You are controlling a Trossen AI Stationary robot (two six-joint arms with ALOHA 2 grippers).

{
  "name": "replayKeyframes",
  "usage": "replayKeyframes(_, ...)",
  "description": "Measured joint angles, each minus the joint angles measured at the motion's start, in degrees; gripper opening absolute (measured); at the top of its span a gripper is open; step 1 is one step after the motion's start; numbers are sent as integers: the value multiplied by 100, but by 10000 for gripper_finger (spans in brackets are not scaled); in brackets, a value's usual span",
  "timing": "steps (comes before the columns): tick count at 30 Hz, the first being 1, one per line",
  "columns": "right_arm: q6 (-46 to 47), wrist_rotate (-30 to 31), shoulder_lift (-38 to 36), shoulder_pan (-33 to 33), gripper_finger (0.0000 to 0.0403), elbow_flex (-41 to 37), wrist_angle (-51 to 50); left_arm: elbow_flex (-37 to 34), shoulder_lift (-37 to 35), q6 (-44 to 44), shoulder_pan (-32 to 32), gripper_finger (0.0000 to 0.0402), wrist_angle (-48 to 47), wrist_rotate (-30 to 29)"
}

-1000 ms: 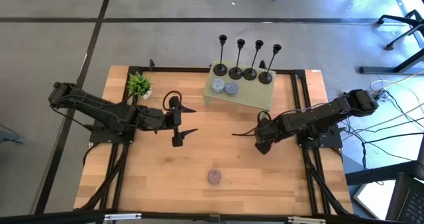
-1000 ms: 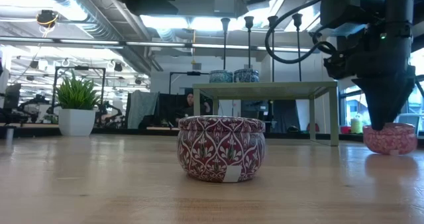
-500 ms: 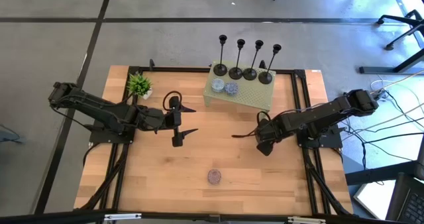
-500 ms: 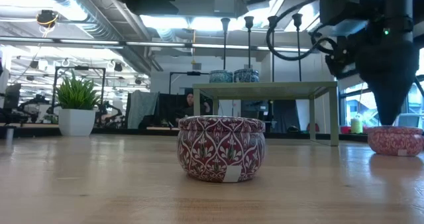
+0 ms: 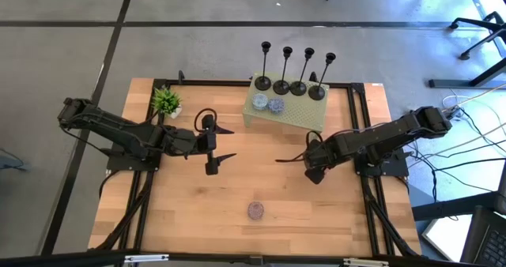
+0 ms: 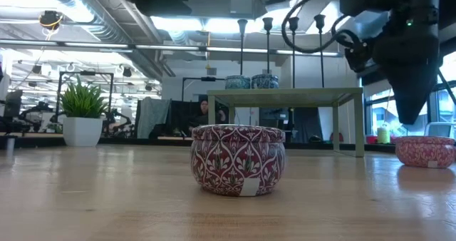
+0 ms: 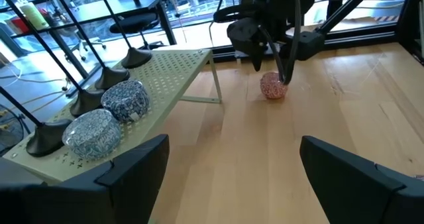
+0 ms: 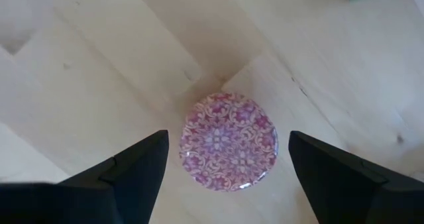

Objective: Pick & Place candle stick holders
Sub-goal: Put the patterned pink scented candle on the shelf aligned with the black candle holder

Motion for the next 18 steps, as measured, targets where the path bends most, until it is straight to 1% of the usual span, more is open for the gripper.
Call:
replayKeyframes(5, 149, -2, 0, 9, 317, -171, 32, 0, -1, -8, 0, 338, 1, 46)
replayKeyframes(10, 196, -4, 0, 9, 317, -413, 353, 0, -1, -51, 0, 338, 1, 46)
replayKeyframes(15, 204, -7, 0, 9, 317, -455, 630, 0, 1, -51, 0, 338, 0, 48)
replayKeyframes(18, 126, -16, 0, 11, 317, -455, 610, 0, 0, -53, 0, 338, 0, 50)
